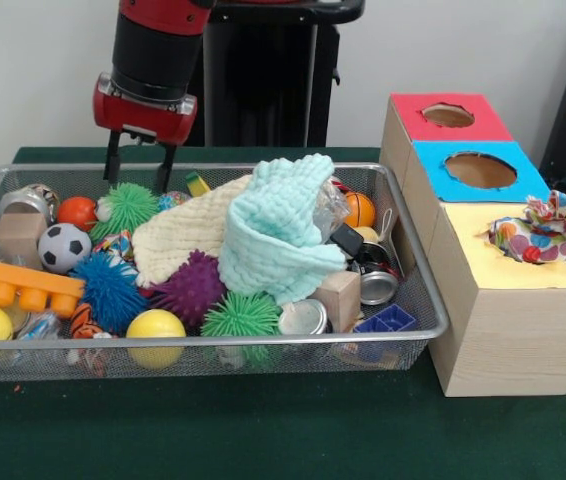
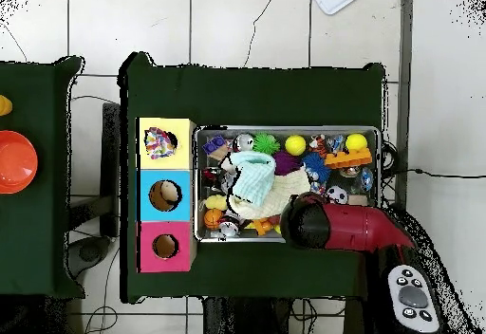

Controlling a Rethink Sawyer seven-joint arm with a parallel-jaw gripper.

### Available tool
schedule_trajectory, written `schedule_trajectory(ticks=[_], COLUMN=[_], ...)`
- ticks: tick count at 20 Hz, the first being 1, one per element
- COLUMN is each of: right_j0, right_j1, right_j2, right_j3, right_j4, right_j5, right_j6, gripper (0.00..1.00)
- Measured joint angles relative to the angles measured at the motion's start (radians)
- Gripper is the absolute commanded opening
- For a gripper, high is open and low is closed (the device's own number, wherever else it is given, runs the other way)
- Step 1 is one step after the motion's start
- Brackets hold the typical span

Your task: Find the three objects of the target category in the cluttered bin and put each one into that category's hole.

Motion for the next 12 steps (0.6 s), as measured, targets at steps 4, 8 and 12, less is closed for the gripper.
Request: schedule_trajectory(ticks=[4, 8, 12], right_j0=[-0.018, -0.023, -0.023], right_j1=[0.009, 0.016, 0.029], right_j2=[0.003, 0.003, 0.004], right_j3=[0.0, -0.001, -0.005], right_j4=[-0.016, -0.031, -0.043], right_j5=[0.0, -0.002, -0.011], right_j6=[0.0, 0.0, 0.0], gripper=[1.0, 1.0, 1.0])
